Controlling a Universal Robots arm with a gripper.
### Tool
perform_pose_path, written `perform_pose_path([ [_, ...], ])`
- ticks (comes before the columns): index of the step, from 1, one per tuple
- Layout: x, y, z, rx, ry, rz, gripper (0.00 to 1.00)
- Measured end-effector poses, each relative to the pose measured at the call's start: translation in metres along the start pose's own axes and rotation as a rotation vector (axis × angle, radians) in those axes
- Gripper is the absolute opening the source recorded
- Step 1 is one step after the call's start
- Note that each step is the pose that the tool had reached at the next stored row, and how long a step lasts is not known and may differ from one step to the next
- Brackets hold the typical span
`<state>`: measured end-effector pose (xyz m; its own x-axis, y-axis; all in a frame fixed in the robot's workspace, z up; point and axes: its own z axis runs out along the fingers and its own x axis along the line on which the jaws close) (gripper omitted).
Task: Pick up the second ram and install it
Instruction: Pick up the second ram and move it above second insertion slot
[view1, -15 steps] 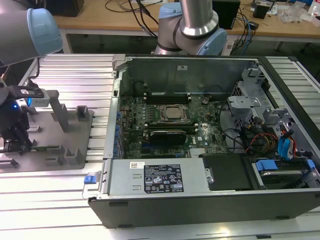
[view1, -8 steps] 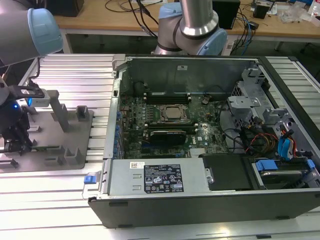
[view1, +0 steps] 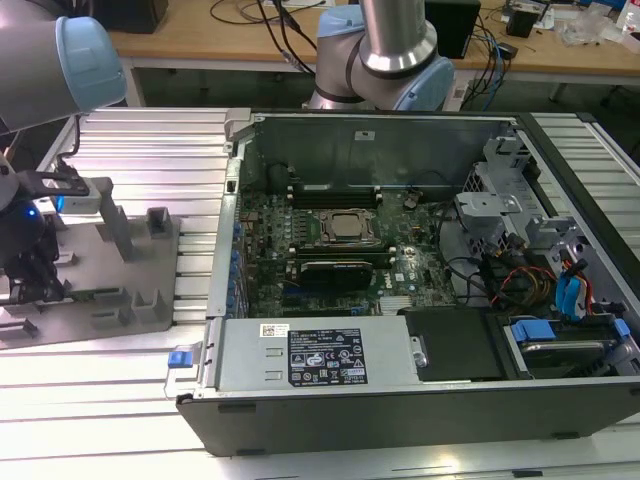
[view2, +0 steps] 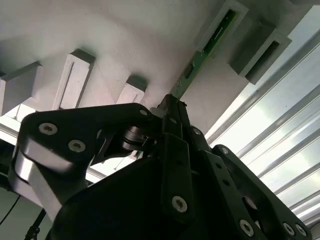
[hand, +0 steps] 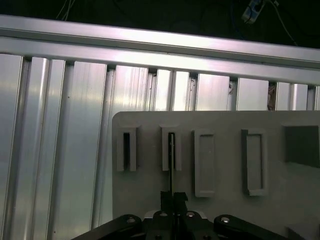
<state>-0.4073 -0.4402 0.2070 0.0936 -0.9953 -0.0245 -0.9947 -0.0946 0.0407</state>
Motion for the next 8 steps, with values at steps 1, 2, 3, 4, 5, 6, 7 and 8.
perform_pose_path([
  [1, 0.0000, -0.0001, 0.0000, 0.0001, 0.0000, 0.000, 0.09],
  [2, 0.0000, -0.0001, 0.0000, 0.0001, 0.0000, 0.006, 0.09],
  [3, 0.0000, -0.0001, 0.0004, 0.0009, -0.0016, 0.042, 0.09],
  [4, 0.0000, -0.0001, 0.0010, 0.0020, -0.0033, 0.084, 0.09],
  [5, 0.0001, -0.0001, 0.0013, 0.0028, -0.0048, 0.120, 0.09],
  [6, 0.0001, -0.0001, 0.0014, 0.0032, -0.0054, 0.136, 0.09],
  [7, 0.0000, -0.0001, 0.0014, 0.0033, -0.0056, 0.139, 0.09],
  [8, 0.0000, -0.0002, 0.0014, 0.0033, -0.0056, 0.139, 0.09],
])
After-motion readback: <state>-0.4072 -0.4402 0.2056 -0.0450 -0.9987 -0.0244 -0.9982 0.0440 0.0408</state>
